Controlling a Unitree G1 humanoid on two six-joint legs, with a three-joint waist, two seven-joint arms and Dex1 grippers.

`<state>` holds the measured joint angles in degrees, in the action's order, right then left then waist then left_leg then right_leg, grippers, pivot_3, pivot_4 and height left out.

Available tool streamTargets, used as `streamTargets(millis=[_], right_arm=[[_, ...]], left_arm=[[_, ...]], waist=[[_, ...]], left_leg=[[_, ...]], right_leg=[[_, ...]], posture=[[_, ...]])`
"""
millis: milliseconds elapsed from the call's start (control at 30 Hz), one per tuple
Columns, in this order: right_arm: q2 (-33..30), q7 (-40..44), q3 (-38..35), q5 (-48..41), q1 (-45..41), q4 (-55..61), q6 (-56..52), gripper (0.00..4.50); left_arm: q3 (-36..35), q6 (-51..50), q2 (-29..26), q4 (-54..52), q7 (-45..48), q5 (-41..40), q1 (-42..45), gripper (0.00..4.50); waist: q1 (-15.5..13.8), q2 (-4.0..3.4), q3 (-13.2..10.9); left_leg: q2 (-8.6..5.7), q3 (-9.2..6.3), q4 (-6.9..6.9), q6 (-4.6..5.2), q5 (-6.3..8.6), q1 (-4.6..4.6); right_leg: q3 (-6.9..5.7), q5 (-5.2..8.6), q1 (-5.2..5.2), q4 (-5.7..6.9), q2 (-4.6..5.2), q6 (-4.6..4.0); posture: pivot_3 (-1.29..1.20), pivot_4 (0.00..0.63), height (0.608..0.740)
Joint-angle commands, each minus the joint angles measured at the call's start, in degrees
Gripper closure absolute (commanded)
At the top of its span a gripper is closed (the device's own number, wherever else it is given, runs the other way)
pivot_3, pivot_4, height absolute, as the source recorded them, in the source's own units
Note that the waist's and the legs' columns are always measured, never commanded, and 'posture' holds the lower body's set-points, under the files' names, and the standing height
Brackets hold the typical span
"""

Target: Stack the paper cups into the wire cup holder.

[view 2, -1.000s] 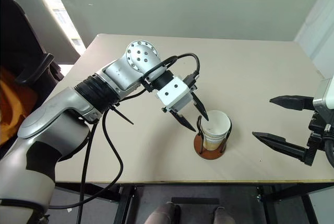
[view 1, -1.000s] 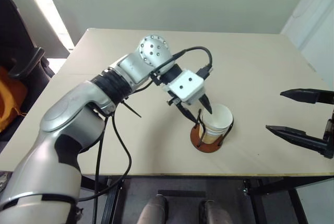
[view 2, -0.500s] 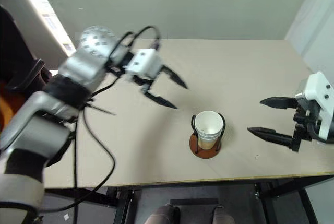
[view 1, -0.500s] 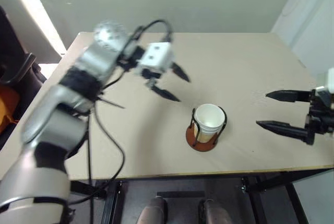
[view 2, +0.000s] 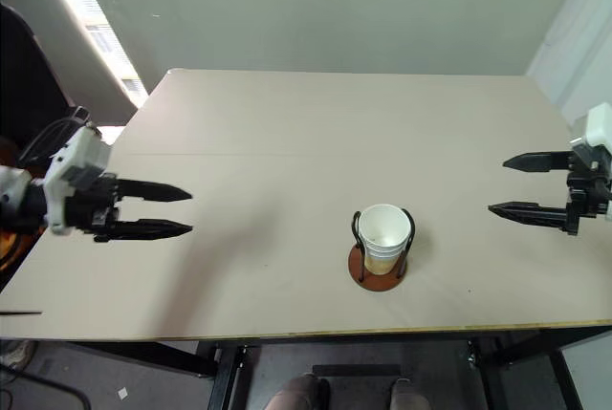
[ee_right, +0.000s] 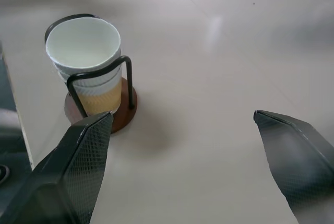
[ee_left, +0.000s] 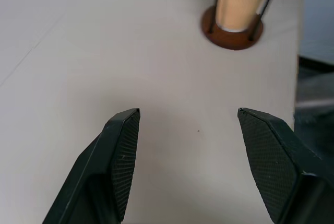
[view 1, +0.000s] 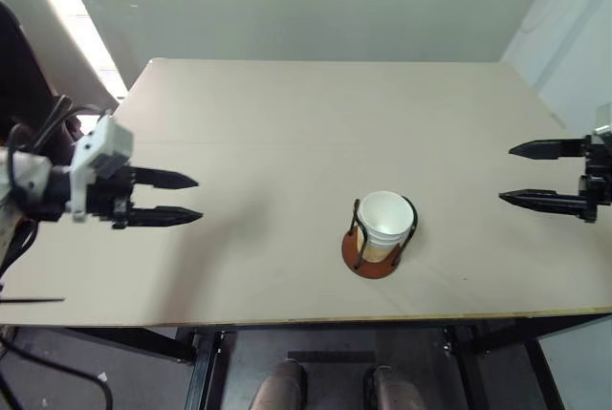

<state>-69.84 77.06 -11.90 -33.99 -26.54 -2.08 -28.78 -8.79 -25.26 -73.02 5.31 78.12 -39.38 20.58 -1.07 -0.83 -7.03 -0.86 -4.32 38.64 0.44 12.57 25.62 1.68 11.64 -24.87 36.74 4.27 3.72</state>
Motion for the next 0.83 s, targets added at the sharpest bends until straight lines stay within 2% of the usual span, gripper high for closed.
streamTargets(millis=[33, 267, 833], right_arm=[[0.4, 1.7, 1.1, 1.7, -2.7, -1.8, 1.8, 0.00], [1.0, 2.9, 0.6, 2.6, -2.3, -1.7, 1.7, 0.00], [0.6, 1.5, -3.1, 1.4, 1.2, 3.1, -1.9, 0.00]], left_arm=[[-5.5, -1.9, 0.4, -3.5, -1.5, -0.2, -1.9, 1.32], [-5.3, -2.4, 2.7, -2.3, -1.9, 2.3, -0.9, 1.32], [-1.5, -3.5, 6.6, -0.1, 0.5, 6.3, 4.6, 1.32]], waist=[[0.0, 0.01, 0.0], [0.4, 0.01, 0.0], [0.6, 0.04, 0.0]], left_leg=[[0.00, -0.01, -0.06, 0.23, 0.11, -0.08], [0.05, -0.06, -0.90, -0.24, -0.49, -0.66], [0.13, -0.10, -1.45, -0.59, -0.56, -0.61]], right_leg=[[0.00, -0.01, 0.00, 0.09, 0.02, -0.06], [0.00, -0.13, 0.09, 0.26, -0.01, -0.55], [-0.09, -0.06, -0.10, 0.12, -0.03, -0.70]], posture=[[0.00, 0.150, 0.740], [0.00, 0.150, 0.740], [0.00, 0.150, 0.740]])
